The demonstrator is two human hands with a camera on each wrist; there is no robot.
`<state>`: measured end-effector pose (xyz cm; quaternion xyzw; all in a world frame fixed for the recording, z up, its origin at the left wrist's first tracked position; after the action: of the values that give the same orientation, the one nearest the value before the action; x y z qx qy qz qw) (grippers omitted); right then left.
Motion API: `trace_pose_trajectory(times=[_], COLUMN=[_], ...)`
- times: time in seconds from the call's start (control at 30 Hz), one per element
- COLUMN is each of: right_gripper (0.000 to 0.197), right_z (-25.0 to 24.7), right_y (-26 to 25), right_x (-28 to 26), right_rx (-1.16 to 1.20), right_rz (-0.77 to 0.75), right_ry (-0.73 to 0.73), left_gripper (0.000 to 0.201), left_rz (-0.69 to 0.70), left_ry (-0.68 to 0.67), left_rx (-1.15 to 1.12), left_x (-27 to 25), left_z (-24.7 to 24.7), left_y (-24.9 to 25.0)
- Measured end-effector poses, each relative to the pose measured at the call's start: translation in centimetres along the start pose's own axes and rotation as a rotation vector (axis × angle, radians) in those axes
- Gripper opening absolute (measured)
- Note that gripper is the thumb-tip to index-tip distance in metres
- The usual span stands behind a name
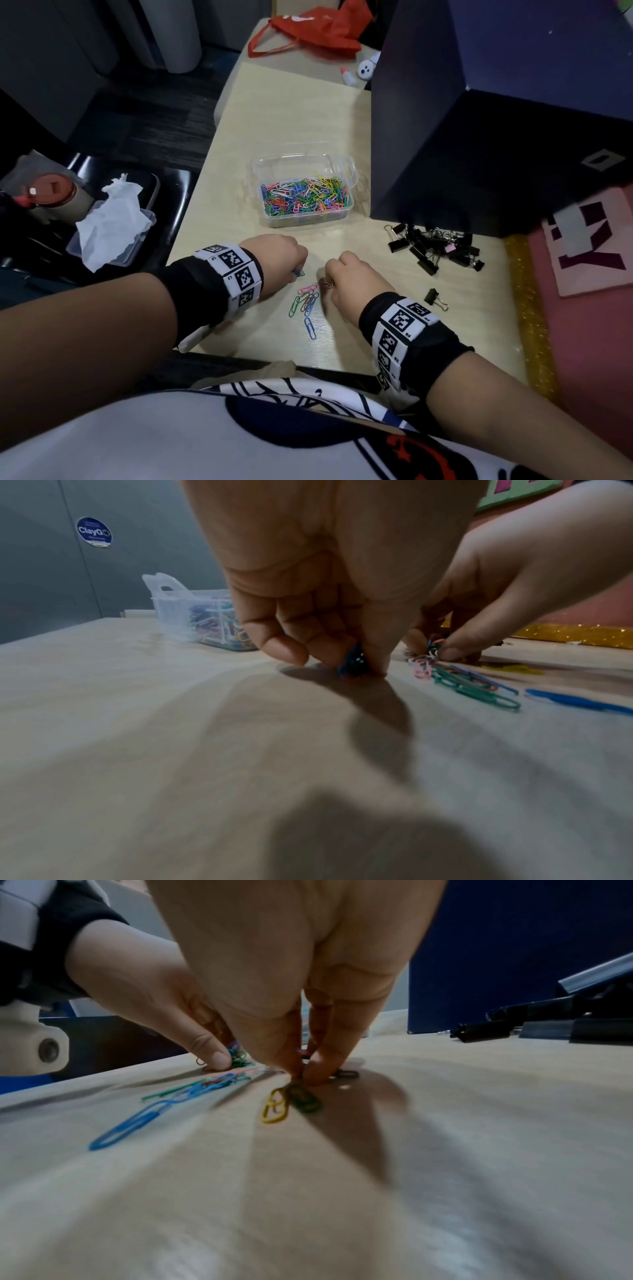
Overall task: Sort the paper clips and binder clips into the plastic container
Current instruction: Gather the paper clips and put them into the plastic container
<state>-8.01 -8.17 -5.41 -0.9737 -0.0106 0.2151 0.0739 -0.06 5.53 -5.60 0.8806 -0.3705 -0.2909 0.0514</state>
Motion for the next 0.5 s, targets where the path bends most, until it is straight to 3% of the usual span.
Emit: trace_pose_trajectory(times=[0.3,0.5], right_gripper=[0.01,0.011], right_z=[-1.8,-5.8], right_y=[0.9,0.8], right_x=[1.7,3.9], right_rx=[0.081,0.257], right_rz=[0.139,0.173], right_ry=[0.046,0.244], left_gripper=[0.018,0.016], left_rz=[0.049,0.036], left_ry=[0.214,0.381], left_rx=[-0.071,-0.168], left_x=[-0.5,0.2], left_z=[-2.3,-5.4], left_y=[-0.6,-2.1])
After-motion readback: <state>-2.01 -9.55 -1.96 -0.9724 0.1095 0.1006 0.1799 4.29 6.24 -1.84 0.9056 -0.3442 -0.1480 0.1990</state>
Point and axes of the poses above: each hand's wrist, its own x-axis towards the middle knuckle, its own z-axis out of the palm, y = z × x, the point moved 2 cm from there along x, towards the middle knuckle, and after that the axes turned 7 degrees about -x, right-handed, at the moved point
